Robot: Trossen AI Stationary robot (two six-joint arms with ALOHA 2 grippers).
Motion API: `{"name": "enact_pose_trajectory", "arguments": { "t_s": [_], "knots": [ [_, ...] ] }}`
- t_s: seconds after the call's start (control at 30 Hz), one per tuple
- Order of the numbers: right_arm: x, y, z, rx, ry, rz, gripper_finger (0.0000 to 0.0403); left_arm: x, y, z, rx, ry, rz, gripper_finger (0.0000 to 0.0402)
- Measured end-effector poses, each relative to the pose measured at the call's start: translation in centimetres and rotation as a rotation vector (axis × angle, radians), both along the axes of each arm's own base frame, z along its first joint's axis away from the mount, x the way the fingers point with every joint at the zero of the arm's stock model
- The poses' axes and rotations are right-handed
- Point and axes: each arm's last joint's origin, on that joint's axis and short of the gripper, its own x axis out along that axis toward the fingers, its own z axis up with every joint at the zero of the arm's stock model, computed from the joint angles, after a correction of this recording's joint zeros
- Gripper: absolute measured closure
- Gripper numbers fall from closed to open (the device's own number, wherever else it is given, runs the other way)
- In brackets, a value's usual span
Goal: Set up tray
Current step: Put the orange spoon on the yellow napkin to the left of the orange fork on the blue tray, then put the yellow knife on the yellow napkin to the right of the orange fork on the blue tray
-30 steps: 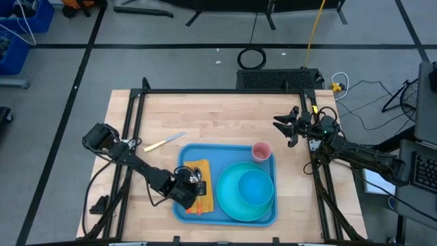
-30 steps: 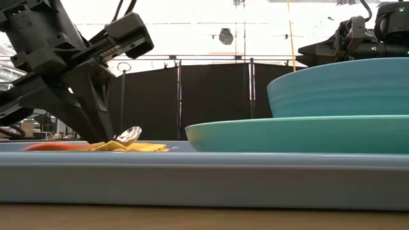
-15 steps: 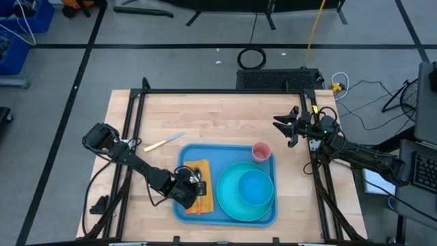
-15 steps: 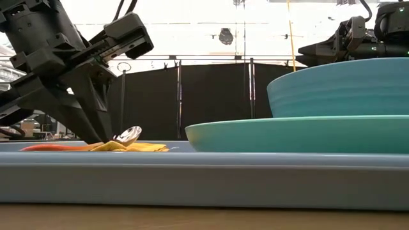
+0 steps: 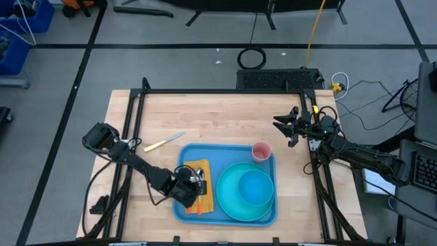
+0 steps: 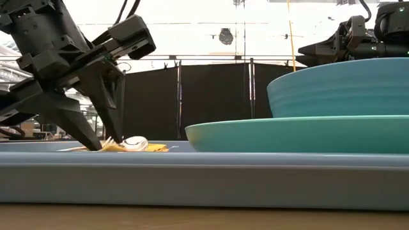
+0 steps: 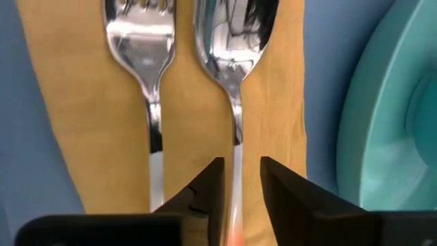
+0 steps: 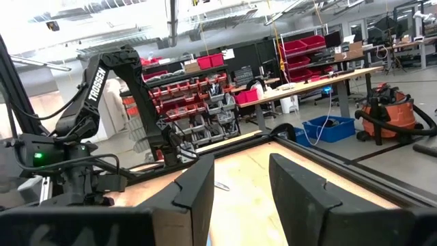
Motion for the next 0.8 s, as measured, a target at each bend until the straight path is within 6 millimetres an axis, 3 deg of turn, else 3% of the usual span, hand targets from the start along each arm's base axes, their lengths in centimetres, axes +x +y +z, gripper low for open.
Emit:
{"name": "enact_pose_trajectory", "arguments": {
  "t_s": [0.13, 0.23, 0.37, 0.63, 0.8],
  "knots": [
    [0.0, 0.0, 0.0, 0.000, 0.000, 0.000, 0.0273, -0.1, 0.3, 1.0, 0.047, -0.031, -0.055, 0.0284],
    [0.0, 0.0, 0.0, -0.006, 0.002, -0.001, 0.0273, -0.3, 0.7, 2.8, 0.134, -0.102, -0.088, 0.0273],
    [0.0, 0.0, 0.0, -0.007, 0.002, -0.001, 0.0273, -2.1, 2.1, 6.0, 0.248, -0.110, -0.114, 0.0264],
    [0.0, 0.0, 0.0, -0.007, 0.003, -0.002, 0.0273, -9.7, 6.8, 9.0, 0.376, 0.378, -0.202, 0.0265],
    [0.0, 0.0, 0.0, -0.007, 0.002, -0.002, 0.0273, -11.5, 9.3, 9.8, 0.465, 0.583, -0.293, 0.0265]
  ]
}}
